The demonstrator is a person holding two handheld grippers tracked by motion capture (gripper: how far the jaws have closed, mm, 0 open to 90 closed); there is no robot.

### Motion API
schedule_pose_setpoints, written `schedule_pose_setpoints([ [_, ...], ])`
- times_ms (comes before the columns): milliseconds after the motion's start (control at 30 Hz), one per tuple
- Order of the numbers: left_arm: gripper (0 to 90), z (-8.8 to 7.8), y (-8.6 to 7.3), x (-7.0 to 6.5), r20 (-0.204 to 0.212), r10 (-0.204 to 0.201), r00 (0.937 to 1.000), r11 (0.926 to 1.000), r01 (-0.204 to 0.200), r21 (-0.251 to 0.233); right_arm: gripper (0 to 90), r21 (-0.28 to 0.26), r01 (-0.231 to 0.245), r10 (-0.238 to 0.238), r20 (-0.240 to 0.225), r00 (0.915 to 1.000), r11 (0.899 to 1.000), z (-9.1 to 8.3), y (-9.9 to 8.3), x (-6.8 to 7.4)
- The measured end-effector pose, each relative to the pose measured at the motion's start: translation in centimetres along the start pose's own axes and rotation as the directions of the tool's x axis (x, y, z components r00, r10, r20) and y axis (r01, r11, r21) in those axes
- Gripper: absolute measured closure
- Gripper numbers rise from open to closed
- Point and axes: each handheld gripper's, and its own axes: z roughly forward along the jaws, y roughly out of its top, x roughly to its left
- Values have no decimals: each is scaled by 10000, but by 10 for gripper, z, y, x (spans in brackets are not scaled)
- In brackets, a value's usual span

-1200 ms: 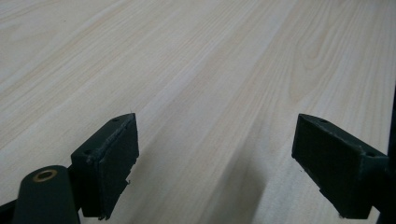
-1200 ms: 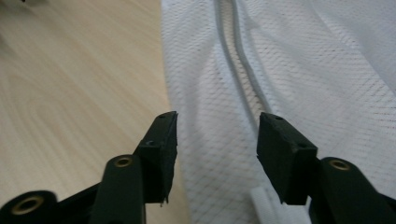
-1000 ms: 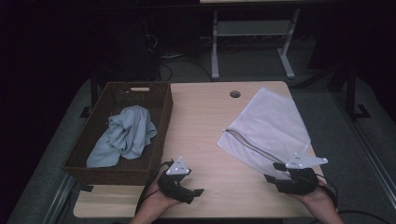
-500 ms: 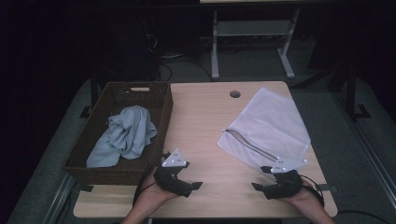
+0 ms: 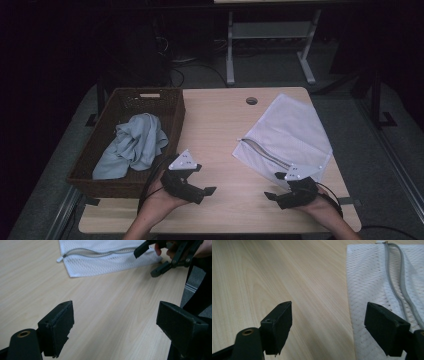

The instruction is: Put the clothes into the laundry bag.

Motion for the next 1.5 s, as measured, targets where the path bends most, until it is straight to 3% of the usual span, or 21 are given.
schedule_pose_setpoints([
  [200, 140, -16, 16, 11, -532, 80, 9986, 9998, -70, 184, 205, -87, -93, 90, -391, 9992, 9999, 6, 3, -4],
  [400, 140, -33, 26, 36, -1131, -10, 9936, 9989, 64, 466, 199, -44, 10, -12, -468, 9989, 10000, 8, 3, -5],
  [500, 140, -41, 30, 51, -1463, -15, 9892, 9979, 109, 634, 190, -102, -23, 19, -432, 9991, 9999, 7, 3, -5],
  [700, 140, -56, 30, 74, -1890, -378, 9812, 9977, 479, 489, 173, -182, 38, -47, -485, 9988, 9998, 6, 3, -6],
  [867, 138, -70, 23, 100, -2471, -622, 9670, 9950, 794, 602, 146, -267, 91, -105, -505, 9987, 9996, 7, 4, -7],
  [900, 135, -70, 23, 100, -2471, -622, 9670, 9950, 794, 602, 142, -236, 116, -129, -532, 9985, 9997, 8, 4, -8],
  [933, 135, -76, 20, 110, -2690, -778, 9600, 9940, 956, 534, 137, -156, 192, -201, -547, 9983, 9997, 8, 5, -8],
  [1067, 134, -86, 15, 130, -3120, -958, 9453, 9915, 1183, 539, 136, -179, 615, -620, -262, 9977, 9979, 9, 16, -9],
  [1233, 124, -96, 8, 159, -3765, -1260, 9178, 9850, 1609, 627, 136, -233, 693, -700, -285, 9971, 9973, 12, 24, -9],
  [1267, 125, -96, 8, 159, -3765, -1260, 9178, 9850, 1609, 627, 136, -233, 693, -700, -285, 9971, 9973, 12, 24, -9],
  [1300, 122, -100, 5, 171, -3994, -1358, 9067, 9829, 1738, 603, 136, -154, 804, -808, -259, 9964, 9966, 15, 25, -9],
  [1367, 116, -103, 1, 183, -4251, -1483, 8929, 9794, 1920, 617, 136, -124, 841, -844, -287, 9960, 9964, 17, 26, -8],
  [1433, 107, -102, -3, 195, -4448, -1575, 8817, 9757, 2085, 679, 136, -204, 781, -787, -275, 9965, 9967, 19, 28, -9],
  [1500, 104, -100, -6, 206, -4532, -1636, 8763, 9728, 2196, 734, 136, -143, 758, -762, -231, 9968, 9970, 19, 28, -9],
])
